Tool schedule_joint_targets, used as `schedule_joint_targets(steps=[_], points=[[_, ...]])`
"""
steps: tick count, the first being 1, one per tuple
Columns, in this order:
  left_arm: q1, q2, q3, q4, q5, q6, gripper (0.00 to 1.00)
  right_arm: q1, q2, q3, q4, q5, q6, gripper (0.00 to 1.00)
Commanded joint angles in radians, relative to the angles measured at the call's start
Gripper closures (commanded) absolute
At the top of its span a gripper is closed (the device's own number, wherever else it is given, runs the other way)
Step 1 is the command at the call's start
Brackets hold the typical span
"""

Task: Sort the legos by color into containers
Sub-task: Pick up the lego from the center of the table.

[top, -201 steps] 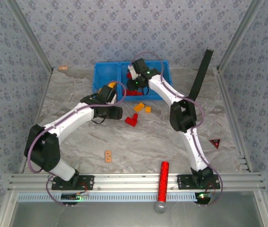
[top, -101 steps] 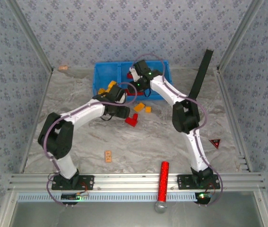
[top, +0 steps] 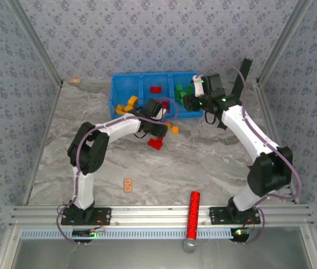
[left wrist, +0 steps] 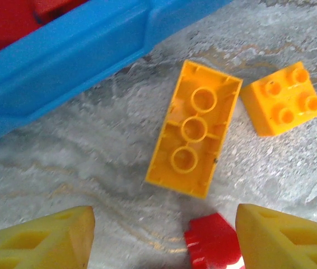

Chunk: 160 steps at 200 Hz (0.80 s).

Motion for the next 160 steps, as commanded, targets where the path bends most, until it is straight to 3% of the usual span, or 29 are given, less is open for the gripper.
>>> schedule_joint_targets(steps=[1, 85, 160], points=[[-0.013, 0.043, 0.066, 0.005, 0.018, 0.022, 0.33, -0.032, -0.059, -0.079, 0.022, 0.003, 0.029, 0.51], [-0.025, 0.188, 0.223, -0.077, -0.035, 0.008, 0.33, -0.045, -0.311, -0.304, 0.099, 0.012, 0.042, 0.50], [-0.030, 0.251, 0.283, -0.123, -0.052, -0.022, 0.43, -0.045, -0.338, -0.332, 0.057, 0.018, 0.053, 0.49]])
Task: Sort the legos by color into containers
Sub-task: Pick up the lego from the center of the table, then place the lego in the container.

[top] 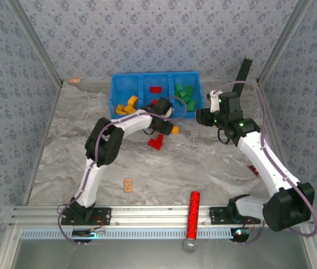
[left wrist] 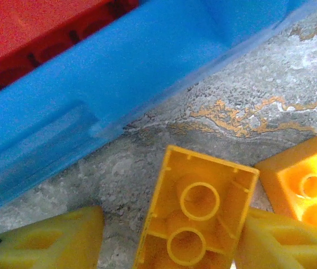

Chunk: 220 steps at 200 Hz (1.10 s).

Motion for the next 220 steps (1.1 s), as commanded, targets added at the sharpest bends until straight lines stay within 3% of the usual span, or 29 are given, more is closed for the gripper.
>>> schedule_joint_targets(steps=[1, 110, 188, 220], points=[[-0.011, 0.024, 0.032, -0.040, -0.007, -0.011, 0.43, 0.001, -0.016, -0.016, -0.017, 0.014, 0.021, 0.49], [-0.017, 0.024, 0.001, -0.076, -0.001, -0.049, 0.74, -0.001, -0.027, -0.069, 0.016, -0.028, 0.076, 0.46], [-0.016, -0.193, -0.107, -0.054, 0.016, -0.053, 0.79, 0.057, -0.065, -0.207, 0.123, -0.013, 0.201, 0.45], [-0.015, -0.274, -0.099, -0.061, 0.005, -0.054, 0.80, 0.086, -0.038, -0.269, 0.245, -0.025, 0.289, 0.46]])
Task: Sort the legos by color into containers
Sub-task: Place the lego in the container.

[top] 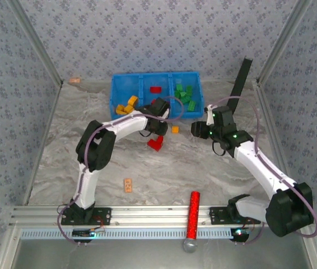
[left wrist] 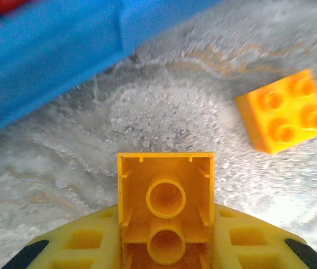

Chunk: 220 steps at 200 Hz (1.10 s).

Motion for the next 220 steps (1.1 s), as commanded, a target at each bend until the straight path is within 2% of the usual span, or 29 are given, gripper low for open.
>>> schedule_joint_targets(steps=[1, 37, 60, 120, 164, 220], points=[[-0.003, -0.110, 0.018, -0.018, 0.004, -0.006, 0.80, 0.027, 0.010, -0.040, 0.115, -0.001, 0.096, 0.46], [-0.003, -0.221, -0.008, -0.031, -0.017, -0.010, 0.80, 0.113, 0.141, -0.022, 0.196, -0.002, 0.151, 0.46], [0.016, -0.310, -0.036, -0.038, -0.072, -0.007, 0.79, 0.162, 0.244, 0.012, 0.235, 0.000, 0.194, 0.43], [0.220, -0.442, -0.071, -0.064, -0.092, -0.002, 0.76, 0.258, 0.475, 0.135, 0.268, 0.041, 0.331, 0.37], [0.341, -0.361, -0.070, -0.010, -0.050, -0.029, 0.77, 0.293, 0.596, 0.259, 0.204, 0.050, 0.398, 0.36], [0.379, -0.154, 0.062, -0.019, -0.034, -0.047, 0.78, 0.309, 0.687, 0.371, 0.104, 0.052, 0.431, 0.35]])
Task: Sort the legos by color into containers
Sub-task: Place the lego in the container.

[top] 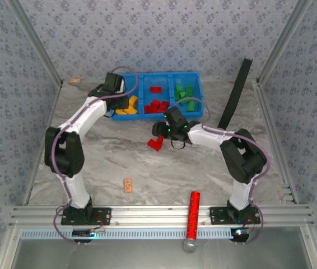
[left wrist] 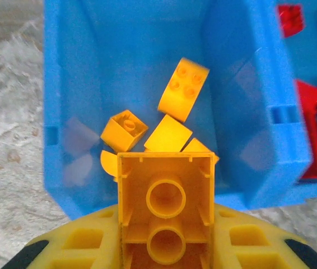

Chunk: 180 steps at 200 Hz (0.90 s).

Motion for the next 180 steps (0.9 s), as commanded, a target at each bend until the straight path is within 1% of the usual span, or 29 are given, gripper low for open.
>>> schedule_joint_targets(steps=[1, 39, 65, 113, 128, 138, 152, 168, 180], points=[[0.008, 0.065, 0.089, -0.005, 0.025, -0.016, 0.78, 0.008, 0.040, 0.071, -0.092, 0.021, 0.034, 0.35], [0.020, 0.186, 0.211, -0.046, 0.025, -0.022, 0.78, 0.013, 0.045, 0.102, -0.181, 0.062, 0.056, 0.32], [0.034, 0.270, 0.301, -0.098, 0.059, -0.033, 0.78, 0.017, 0.054, 0.105, -0.209, 0.063, 0.086, 0.32], [0.050, 0.336, 0.338, -0.113, 0.084, -0.039, 0.77, 0.029, 0.091, 0.134, -0.221, 0.044, 0.115, 0.32], [0.052, 0.352, 0.343, -0.118, 0.089, -0.039, 0.74, 0.030, 0.108, 0.148, -0.227, 0.037, 0.120, 0.33], [0.054, 0.361, 0.348, -0.122, 0.095, -0.041, 0.71, 0.031, 0.121, 0.157, -0.230, 0.033, 0.122, 0.38], [0.055, 0.368, 0.349, -0.123, 0.105, -0.043, 0.65, 0.031, 0.137, 0.171, -0.240, 0.030, 0.122, 0.42], [0.055, 0.370, 0.347, -0.125, 0.111, -0.039, 0.59, 0.032, 0.149, 0.180, -0.250, 0.032, 0.120, 0.44], [0.057, 0.367, 0.347, -0.127, 0.111, -0.035, 0.57, 0.032, 0.152, 0.176, -0.251, 0.033, 0.122, 0.45]])
